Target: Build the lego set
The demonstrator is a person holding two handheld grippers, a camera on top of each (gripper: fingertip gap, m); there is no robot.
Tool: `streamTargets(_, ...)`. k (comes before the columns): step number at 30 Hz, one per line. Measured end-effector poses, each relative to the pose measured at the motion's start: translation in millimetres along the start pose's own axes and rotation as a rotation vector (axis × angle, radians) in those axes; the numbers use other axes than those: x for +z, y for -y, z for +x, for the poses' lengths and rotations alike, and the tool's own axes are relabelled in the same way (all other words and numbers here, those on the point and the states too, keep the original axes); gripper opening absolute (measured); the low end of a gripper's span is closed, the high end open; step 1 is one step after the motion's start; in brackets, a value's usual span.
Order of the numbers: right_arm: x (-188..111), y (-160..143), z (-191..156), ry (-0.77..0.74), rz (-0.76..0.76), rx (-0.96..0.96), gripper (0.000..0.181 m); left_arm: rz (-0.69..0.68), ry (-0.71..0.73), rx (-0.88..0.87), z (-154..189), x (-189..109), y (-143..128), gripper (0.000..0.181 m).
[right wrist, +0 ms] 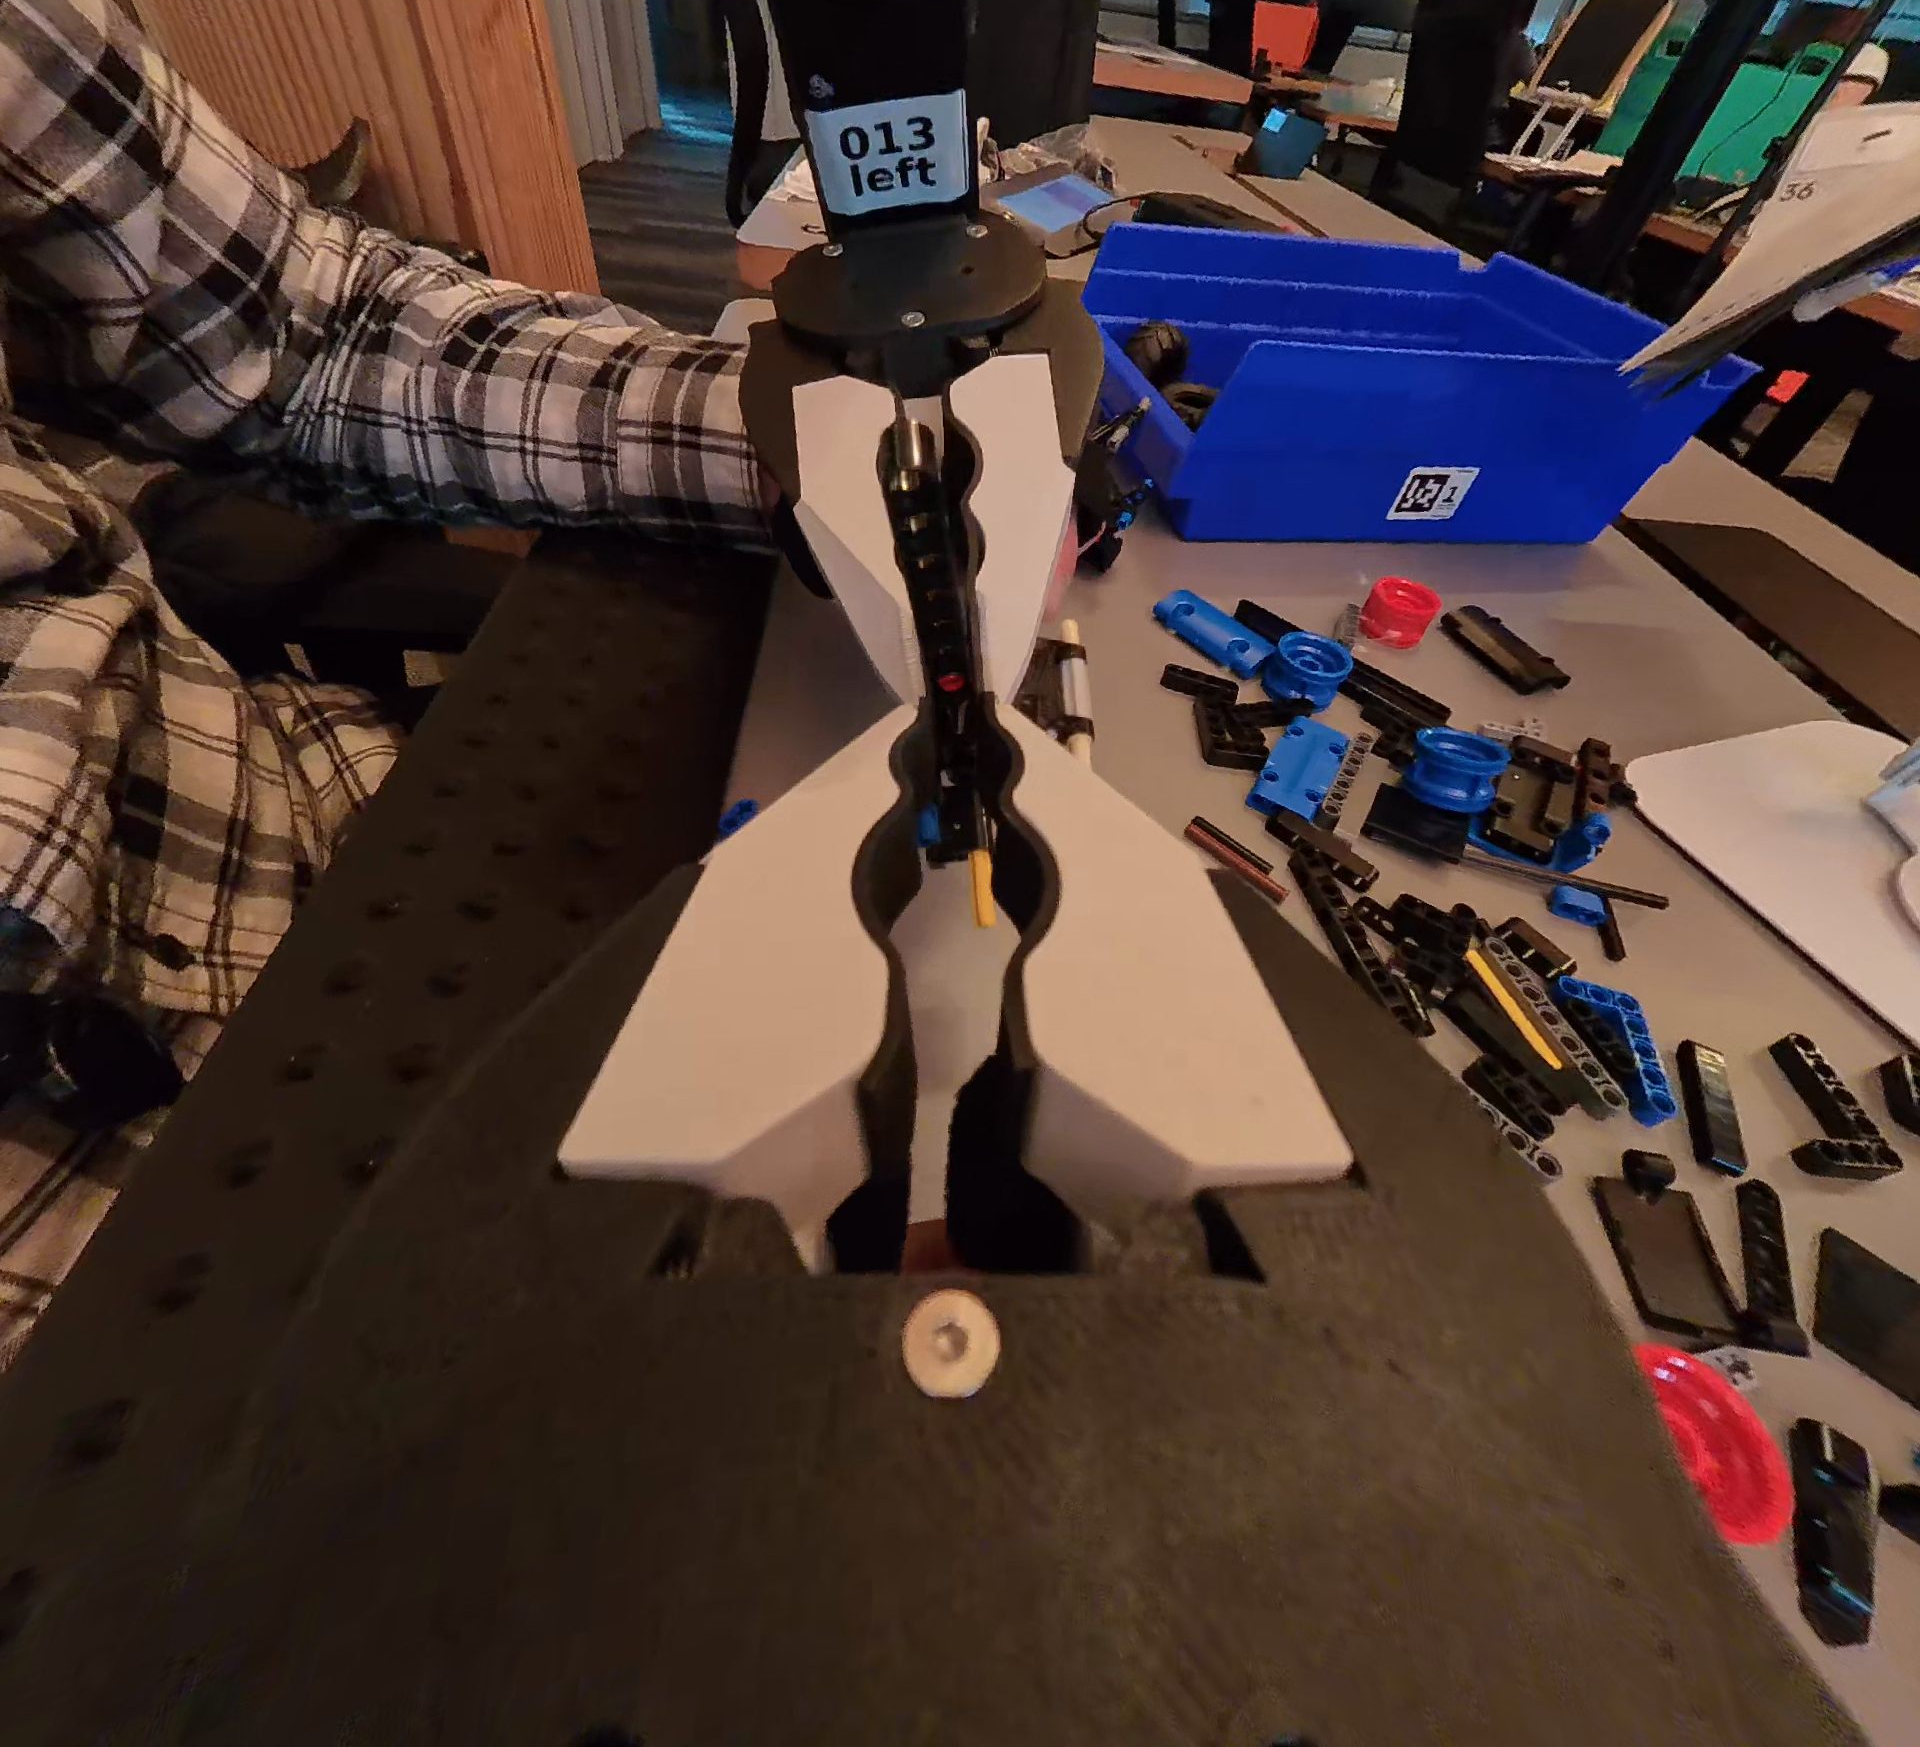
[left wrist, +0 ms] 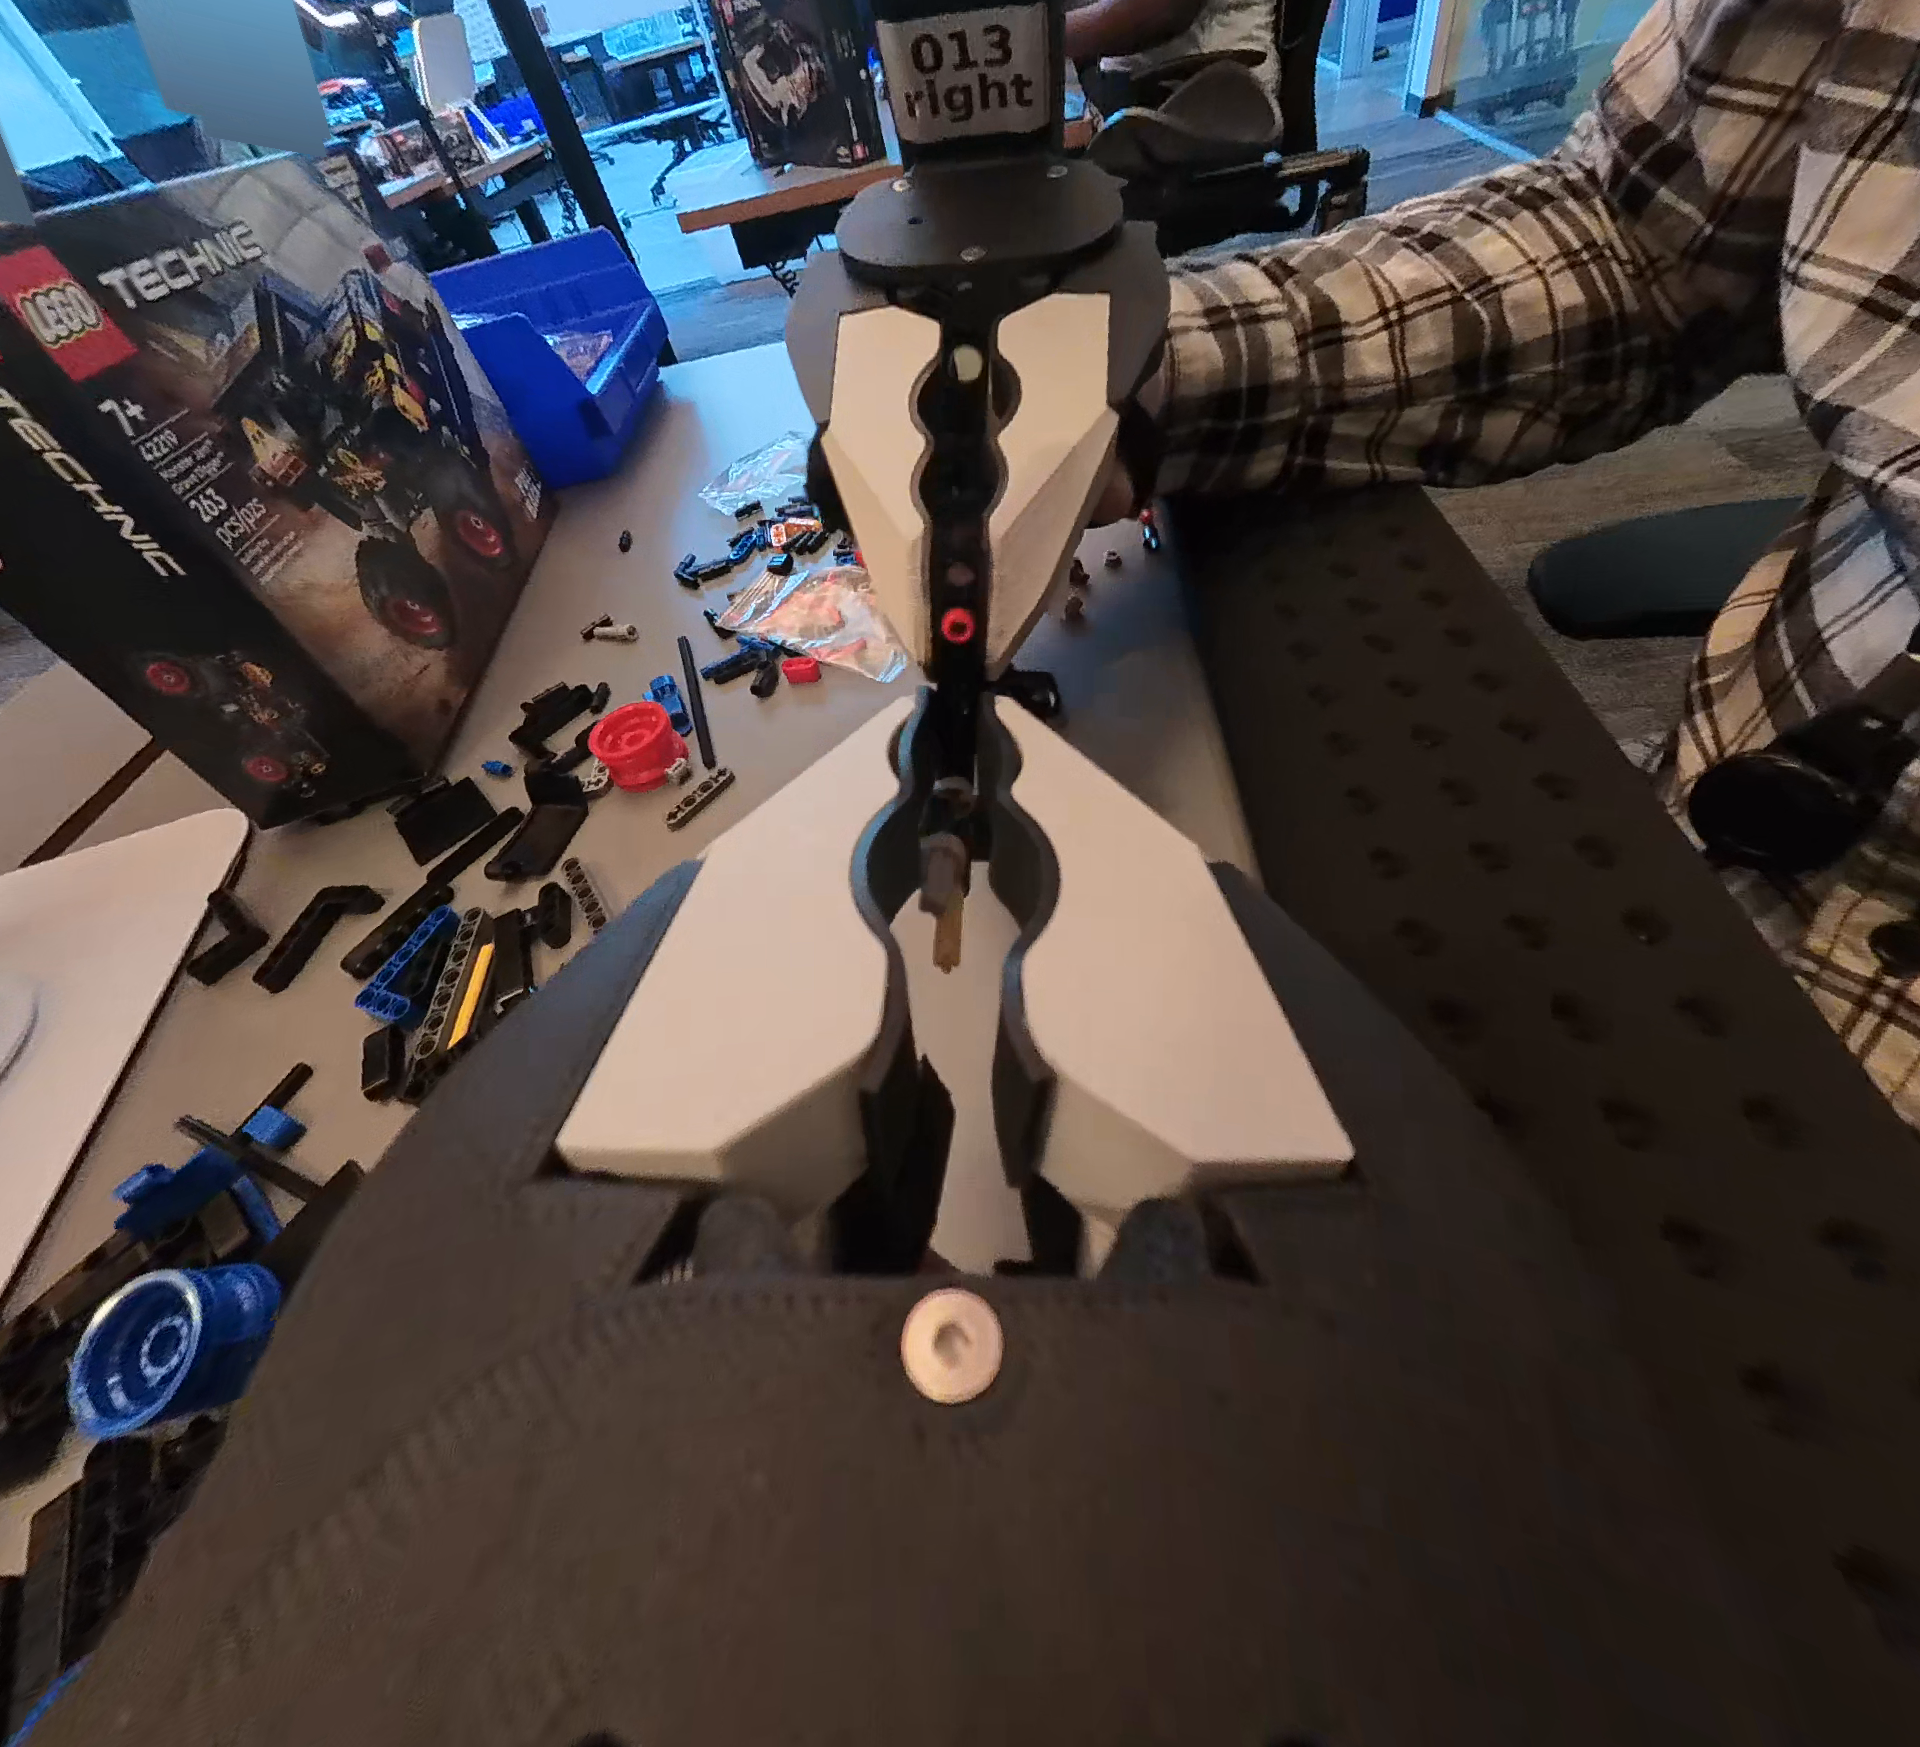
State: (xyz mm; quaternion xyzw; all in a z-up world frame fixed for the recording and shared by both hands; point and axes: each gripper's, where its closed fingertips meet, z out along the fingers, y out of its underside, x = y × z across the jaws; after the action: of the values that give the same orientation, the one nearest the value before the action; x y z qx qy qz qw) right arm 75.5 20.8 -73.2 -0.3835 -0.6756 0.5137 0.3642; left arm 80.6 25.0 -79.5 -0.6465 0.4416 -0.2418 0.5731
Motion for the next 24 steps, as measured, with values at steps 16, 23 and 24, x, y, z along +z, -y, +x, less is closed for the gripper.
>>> streamTargets(16, -7, 5, -4, 0.026, 0.026, -0.002, 0.006, 0.071, -0.050, -0.103, 3, 0, 8, 0.004)
streamTargets(23, 1, -17, 3, -0.037, -0.127, -0.025, 0.006, 0.010, 0.038, 0.001, 2, 4, 10, 0.024)
streamTargets(24, 4, -18, 1, -0.030, -0.135, -0.033, 0.006, -0.042, 0.046, 0.029, 3, 10, 3, 0.023)
